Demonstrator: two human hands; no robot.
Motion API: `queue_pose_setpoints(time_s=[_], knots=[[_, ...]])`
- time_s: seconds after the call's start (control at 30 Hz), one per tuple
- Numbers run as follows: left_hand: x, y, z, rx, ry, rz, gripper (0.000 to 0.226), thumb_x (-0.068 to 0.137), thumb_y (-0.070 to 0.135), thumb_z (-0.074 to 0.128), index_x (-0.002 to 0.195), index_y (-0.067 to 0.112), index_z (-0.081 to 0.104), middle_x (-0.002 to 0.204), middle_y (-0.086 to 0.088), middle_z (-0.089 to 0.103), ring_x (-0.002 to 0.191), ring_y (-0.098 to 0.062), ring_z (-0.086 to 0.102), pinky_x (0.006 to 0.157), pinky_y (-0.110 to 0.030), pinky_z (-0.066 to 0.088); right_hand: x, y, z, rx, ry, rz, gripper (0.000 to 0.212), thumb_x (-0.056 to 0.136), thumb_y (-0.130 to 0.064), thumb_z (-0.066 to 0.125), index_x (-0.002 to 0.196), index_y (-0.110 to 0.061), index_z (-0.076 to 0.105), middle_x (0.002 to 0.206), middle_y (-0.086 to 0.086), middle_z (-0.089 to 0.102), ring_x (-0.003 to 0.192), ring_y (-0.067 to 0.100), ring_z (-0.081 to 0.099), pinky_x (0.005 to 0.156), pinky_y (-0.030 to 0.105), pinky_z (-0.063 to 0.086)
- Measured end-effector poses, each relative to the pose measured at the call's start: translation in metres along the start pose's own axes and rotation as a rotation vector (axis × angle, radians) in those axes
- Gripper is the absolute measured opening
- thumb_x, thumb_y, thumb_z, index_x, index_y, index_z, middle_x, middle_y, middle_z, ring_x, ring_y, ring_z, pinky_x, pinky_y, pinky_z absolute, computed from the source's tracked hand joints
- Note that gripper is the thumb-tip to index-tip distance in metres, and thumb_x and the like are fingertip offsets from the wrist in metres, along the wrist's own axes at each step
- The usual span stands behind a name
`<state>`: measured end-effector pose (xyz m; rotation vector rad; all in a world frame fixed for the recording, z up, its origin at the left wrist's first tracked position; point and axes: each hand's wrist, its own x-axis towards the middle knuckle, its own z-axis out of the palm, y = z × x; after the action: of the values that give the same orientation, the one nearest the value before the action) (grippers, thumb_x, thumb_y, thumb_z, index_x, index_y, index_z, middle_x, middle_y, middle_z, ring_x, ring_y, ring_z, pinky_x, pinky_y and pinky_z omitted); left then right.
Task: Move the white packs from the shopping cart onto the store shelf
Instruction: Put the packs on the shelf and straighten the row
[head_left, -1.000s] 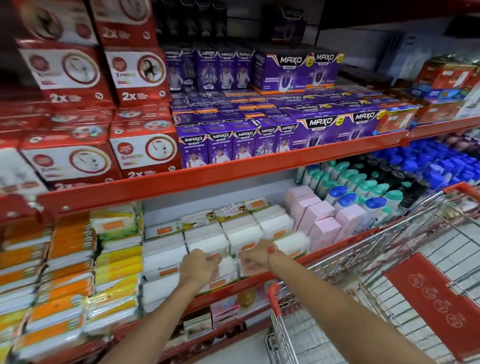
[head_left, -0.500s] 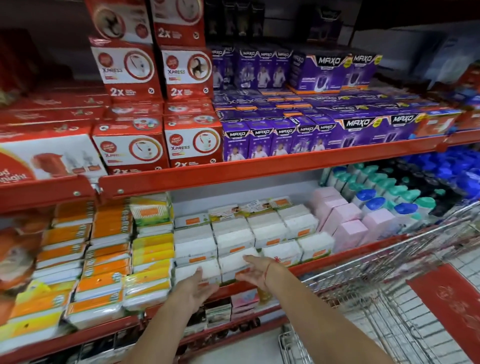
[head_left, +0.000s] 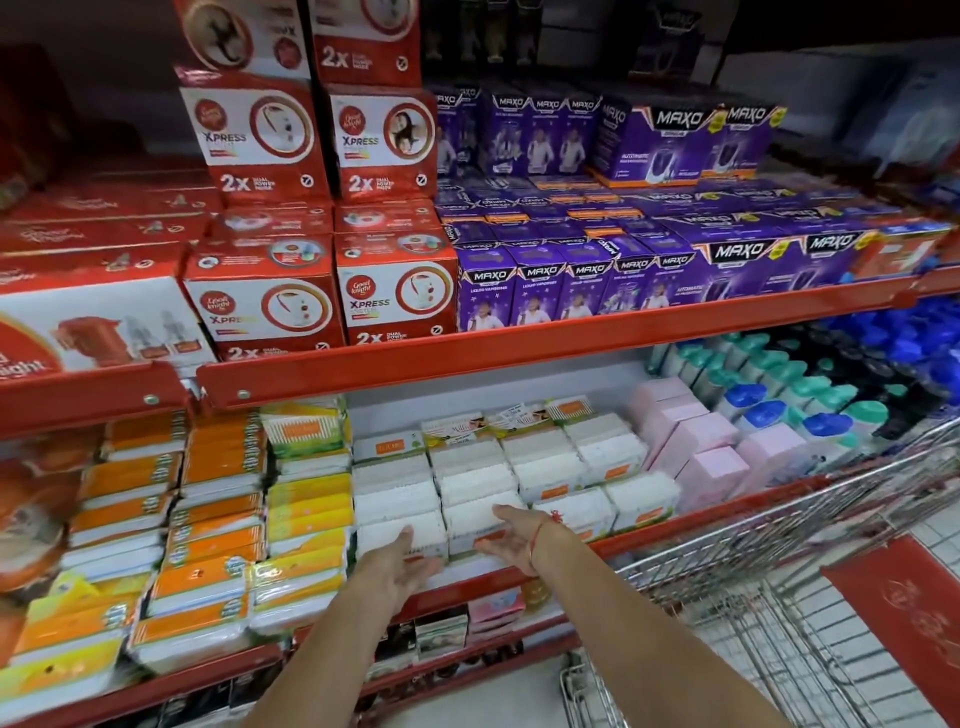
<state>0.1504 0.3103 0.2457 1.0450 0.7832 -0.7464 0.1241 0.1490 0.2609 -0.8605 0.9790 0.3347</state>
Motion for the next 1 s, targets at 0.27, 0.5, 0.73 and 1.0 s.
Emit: queue_pose_setpoints(time_s=[0.27,0.5,0.73,1.0], knots=[[-0.001,-0.018,0.014,0.094,-0.122,-0.036,0.064,0.087,0.026,0.064,0.132,-0.013,0.041,0.136,-0.031,0.048,0.106,-0.037,0.062,0.099,-0.036,0.05,-0.007,0.0,-0.018,-0.144,-0.026,-0.017,0.056,0.092,-0.018,0.06,0.138,0.004,0.037,0.15,0.025,0.033,0.124,0.038,0.053,0.108,0.036,0.044],[-0.005,-0.06,0.07,0.219,-0.191,-0.09,0.062,0.096,0.025,0.052,0.138,-0.015,0.031,0.139,-0.031,0.043,0.12,-0.037,0.054,0.087,-0.028,0.054,-0.012,-0.013,-0.083,-0.152,-0.011,-0.011,0.064,0.088,-0.018,0.066,0.139,0.006,0.036,0.149,0.029,0.031,0.121,0.04,0.055,0.076,0.037,0.06],[-0.006,-0.099,0.141,0.172,-0.191,-0.024,0.062,0.092,0.022,0.058,0.138,-0.011,0.033,0.135,-0.038,0.044,0.124,-0.043,0.05,0.104,-0.044,0.044,0.011,-0.06,-0.17,-0.209,0.218,-0.184,0.052,0.098,-0.021,0.05,0.139,0.006,0.035,0.119,0.022,0.056,0.101,0.032,0.062,0.034,0.019,0.052],[0.007,-0.11,0.178,-0.027,-0.098,-0.003,0.054,0.095,0.02,0.053,0.14,-0.004,0.034,0.138,-0.037,0.041,0.124,-0.043,0.05,0.102,-0.044,0.045,0.031,-0.095,-0.191,-0.178,0.26,-0.176,0.045,0.095,-0.022,0.057,0.131,0.002,0.044,0.131,0.028,0.053,0.114,0.04,0.059,0.06,0.039,0.058]])
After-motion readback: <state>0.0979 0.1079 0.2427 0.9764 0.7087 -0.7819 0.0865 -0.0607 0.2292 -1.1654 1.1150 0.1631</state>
